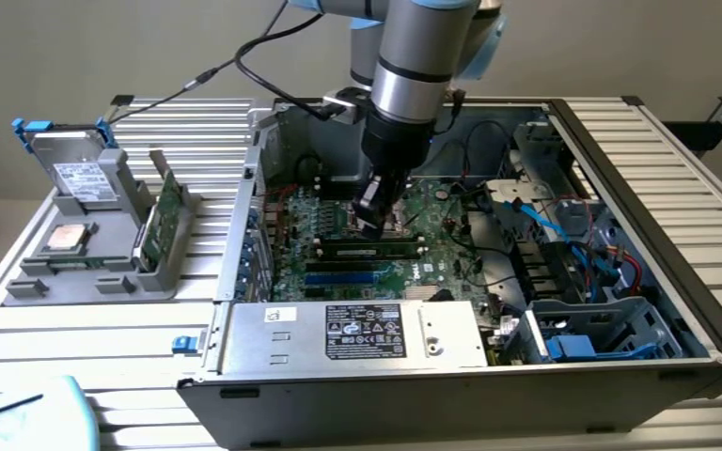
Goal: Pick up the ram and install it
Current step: 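Press down the ram until it locks into place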
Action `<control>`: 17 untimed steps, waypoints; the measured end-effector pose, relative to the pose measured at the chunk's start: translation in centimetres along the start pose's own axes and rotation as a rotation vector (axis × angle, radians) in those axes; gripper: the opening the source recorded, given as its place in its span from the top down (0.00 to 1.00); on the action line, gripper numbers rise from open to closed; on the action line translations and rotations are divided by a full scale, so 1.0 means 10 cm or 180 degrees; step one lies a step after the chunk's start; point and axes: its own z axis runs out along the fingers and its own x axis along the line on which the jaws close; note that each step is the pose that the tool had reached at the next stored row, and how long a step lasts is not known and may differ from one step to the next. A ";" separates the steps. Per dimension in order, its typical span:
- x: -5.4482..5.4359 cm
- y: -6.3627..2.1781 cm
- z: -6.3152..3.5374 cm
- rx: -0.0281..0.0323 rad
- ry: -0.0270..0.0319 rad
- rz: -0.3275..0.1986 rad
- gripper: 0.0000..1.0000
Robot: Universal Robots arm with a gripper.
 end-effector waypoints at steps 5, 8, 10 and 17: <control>0.00 0.004 -0.026 0.0086 -0.0063 0.0104 0.89; 0.00 0.006 -0.036 0.0128 -0.0097 0.0180 0.89; 0.00 0.007 -0.042 0.0155 -0.0118 0.0232 0.89; 0.00 0.008 -0.051 0.0220 -0.0174 0.0431 0.89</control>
